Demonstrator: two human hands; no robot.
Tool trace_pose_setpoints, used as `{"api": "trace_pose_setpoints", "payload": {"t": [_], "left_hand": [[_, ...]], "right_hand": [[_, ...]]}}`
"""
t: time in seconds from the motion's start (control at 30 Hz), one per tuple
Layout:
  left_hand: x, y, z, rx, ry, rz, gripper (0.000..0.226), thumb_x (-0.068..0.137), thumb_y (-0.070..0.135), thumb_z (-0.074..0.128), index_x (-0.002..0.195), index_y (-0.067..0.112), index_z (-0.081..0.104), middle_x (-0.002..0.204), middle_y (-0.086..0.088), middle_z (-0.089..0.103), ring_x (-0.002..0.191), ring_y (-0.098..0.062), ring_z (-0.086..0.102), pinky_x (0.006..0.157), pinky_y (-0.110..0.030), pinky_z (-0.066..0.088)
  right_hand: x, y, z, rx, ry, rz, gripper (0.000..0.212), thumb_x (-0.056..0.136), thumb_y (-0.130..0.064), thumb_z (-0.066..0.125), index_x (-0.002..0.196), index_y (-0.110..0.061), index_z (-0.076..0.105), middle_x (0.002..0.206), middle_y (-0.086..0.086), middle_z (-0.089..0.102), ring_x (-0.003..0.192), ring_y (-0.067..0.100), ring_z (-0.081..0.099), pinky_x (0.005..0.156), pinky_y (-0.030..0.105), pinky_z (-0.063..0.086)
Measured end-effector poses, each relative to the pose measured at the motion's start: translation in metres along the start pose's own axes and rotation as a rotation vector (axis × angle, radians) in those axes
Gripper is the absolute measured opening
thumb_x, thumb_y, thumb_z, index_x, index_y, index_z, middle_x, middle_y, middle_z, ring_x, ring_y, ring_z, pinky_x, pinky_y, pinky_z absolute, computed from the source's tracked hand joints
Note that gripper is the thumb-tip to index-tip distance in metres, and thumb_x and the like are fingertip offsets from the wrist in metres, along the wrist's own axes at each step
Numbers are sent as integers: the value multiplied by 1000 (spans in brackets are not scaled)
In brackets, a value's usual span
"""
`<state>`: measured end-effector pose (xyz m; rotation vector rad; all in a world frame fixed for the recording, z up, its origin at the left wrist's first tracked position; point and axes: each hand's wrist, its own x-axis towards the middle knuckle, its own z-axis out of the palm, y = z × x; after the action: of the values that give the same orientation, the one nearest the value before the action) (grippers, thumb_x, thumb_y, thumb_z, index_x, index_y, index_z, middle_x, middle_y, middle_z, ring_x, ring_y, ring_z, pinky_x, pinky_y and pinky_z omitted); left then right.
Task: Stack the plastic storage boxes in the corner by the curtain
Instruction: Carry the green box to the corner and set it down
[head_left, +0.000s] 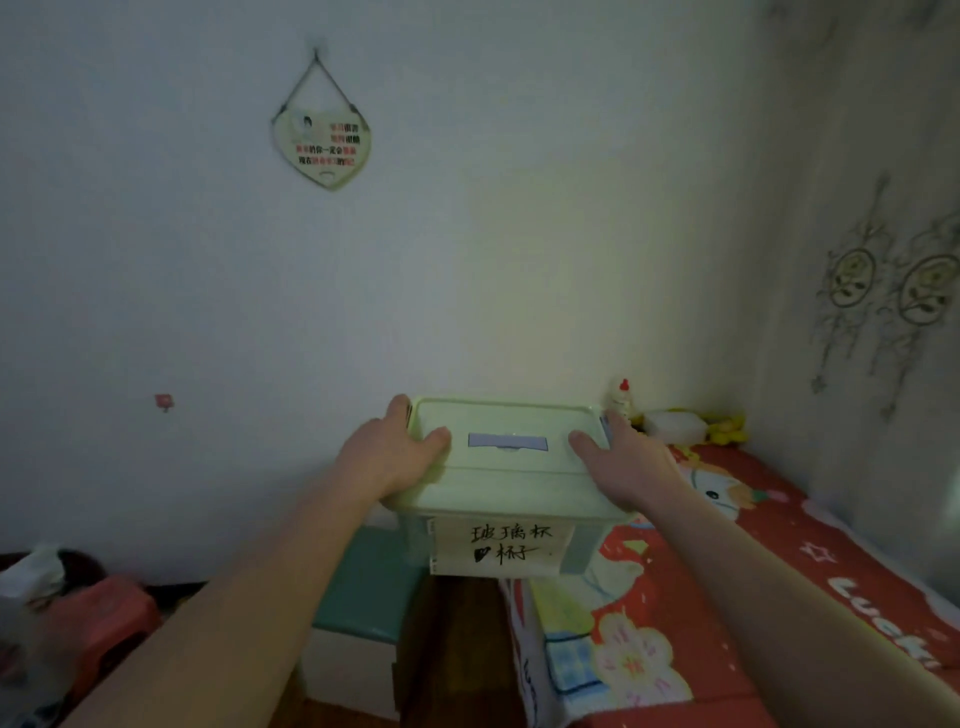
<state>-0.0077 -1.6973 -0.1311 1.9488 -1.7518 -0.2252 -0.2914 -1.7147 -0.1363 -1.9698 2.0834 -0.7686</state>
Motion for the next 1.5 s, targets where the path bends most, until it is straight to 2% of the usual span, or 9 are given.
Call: {"api": "trace_pose_setpoints", "payload": {"t": [0.2,0.53,0.67,0.8,1.07,1.2,1.3,1.43,1.5], "left_hand": [[-5,58,-19,-8,-33,57,77,86,67,44,145,21,26,124,-9,57,89,-22,52,70,-33,43],[-16,155,-40,-25,-67,163,73,85,68,46,138,20,34,121,-8,56,91,-24,52,70,-34,42],[-24,197,-33,-53,-88,224,73,85,68,47,139,21,34,113,-7,54,82,-19,51,59,-31,40],[-32,240,-21,-80,-98,307,73,84,68,48,138,20,36,127,-10,56,91,-25,50,73,-34,42],[-72,326,11,-159,-209,509,75,85,67,47,141,18,36,132,-12,55,108,-30,55,83,-37,45],[-95,362,23,-223,-269,619,72,86,65,49,141,20,37,128,-9,57,95,-23,54,68,-32,43],[-119,389,30,-246,-335,734,70,85,65,49,140,22,39,120,-8,60,95,-24,57,75,-36,49],[-152,416,36,-306,-401,843,70,86,65,51,141,24,38,101,-2,62,75,-16,61,52,-27,41],[-174,429,37,-316,-445,909,73,85,67,51,142,23,37,110,-9,64,76,-20,64,51,-27,47]], "right_hand": [[-11,17,-64,-69,-1,46,77,93,-67,37,151,-18,28,139,20,53,125,40,50,96,42,40],[-32,56,-162,-116,95,120,74,92,-66,38,146,-16,35,137,19,55,120,41,54,89,40,41],[-49,85,-196,-131,154,182,79,89,-68,37,149,-18,33,137,17,55,120,39,54,87,41,41],[-71,115,-229,-138,199,261,80,87,-70,37,150,-20,31,137,15,56,118,37,54,83,41,40],[-143,169,-292,-188,319,439,80,83,-72,37,146,-22,36,134,13,57,116,35,54,88,42,42],[-188,185,-315,-229,377,538,78,86,-70,38,146,-19,37,132,13,58,114,33,55,81,38,40],[-233,193,-330,-244,421,651,75,88,-68,39,144,-18,38,127,13,59,109,32,56,79,37,40],[-287,188,-347,-267,458,780,74,89,-66,40,144,-17,38,124,12,60,103,30,56,80,38,45],[-320,186,-354,-278,494,856,73,88,-66,41,143,-18,38,121,12,60,99,29,57,83,39,49]]}}
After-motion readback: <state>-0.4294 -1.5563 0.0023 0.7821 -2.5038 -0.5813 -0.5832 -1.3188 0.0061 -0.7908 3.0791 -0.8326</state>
